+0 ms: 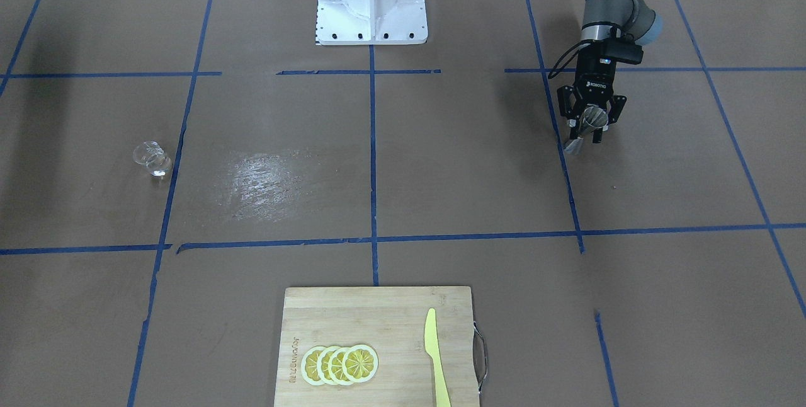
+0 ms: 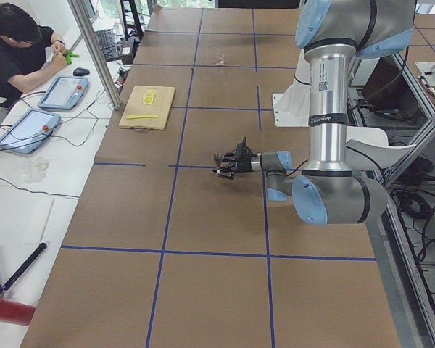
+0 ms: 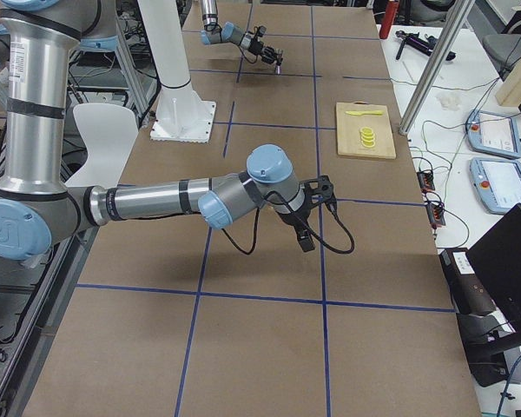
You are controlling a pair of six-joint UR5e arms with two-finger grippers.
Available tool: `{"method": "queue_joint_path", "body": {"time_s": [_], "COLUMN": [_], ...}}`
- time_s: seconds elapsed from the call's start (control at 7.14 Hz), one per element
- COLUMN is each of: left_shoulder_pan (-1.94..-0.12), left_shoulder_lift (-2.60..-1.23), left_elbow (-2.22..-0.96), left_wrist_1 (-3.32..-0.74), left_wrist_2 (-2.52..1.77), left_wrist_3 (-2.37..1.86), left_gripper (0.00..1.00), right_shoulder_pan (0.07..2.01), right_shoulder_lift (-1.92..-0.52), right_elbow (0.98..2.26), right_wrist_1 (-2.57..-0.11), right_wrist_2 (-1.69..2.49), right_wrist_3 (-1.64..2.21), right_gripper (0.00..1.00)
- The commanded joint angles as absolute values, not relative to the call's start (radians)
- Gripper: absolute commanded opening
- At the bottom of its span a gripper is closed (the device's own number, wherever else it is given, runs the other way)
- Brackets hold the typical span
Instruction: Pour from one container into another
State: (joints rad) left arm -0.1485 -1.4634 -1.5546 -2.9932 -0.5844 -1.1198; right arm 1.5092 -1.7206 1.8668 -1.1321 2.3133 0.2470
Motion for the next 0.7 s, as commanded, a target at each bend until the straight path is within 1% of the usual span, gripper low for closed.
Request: {"method": "queue_joint_path", "body": {"time_s": [0.0,0.14,0.28,0.56], "left_shoulder_pan": [-0.146,-0.143,-0.141,-0.14], "left_shoulder_lift": [-1.463,-1.465,-1.463,-1.463], "left_elbow": [-1.554,-1.554,-1.554,-1.552], "left_wrist_1": [-2.994,-2.994,-2.994,-2.994], "left_wrist_2": [-0.584,-0.584,-0.584,-0.583], "left_wrist_3": [-1.12,-1.12,-1.12,-1.12], "left_gripper": [0.55,0.52,0.39,0.18], "right_shoulder_pan": [1.509,1.509,1.509,1.509], "right_shoulder_lift": [-1.723,-1.723,-1.723,-1.724], "right_elbow": [1.867,1.865,1.867,1.868], "right_wrist_1": [-1.132,-1.132,-1.132,-1.132], "right_wrist_2": [2.313,2.313,2.315,2.315], "right_wrist_3": [0.247,0.247,0.247,0.247], "right_gripper": [1.0,1.0,1.0,1.0]}}
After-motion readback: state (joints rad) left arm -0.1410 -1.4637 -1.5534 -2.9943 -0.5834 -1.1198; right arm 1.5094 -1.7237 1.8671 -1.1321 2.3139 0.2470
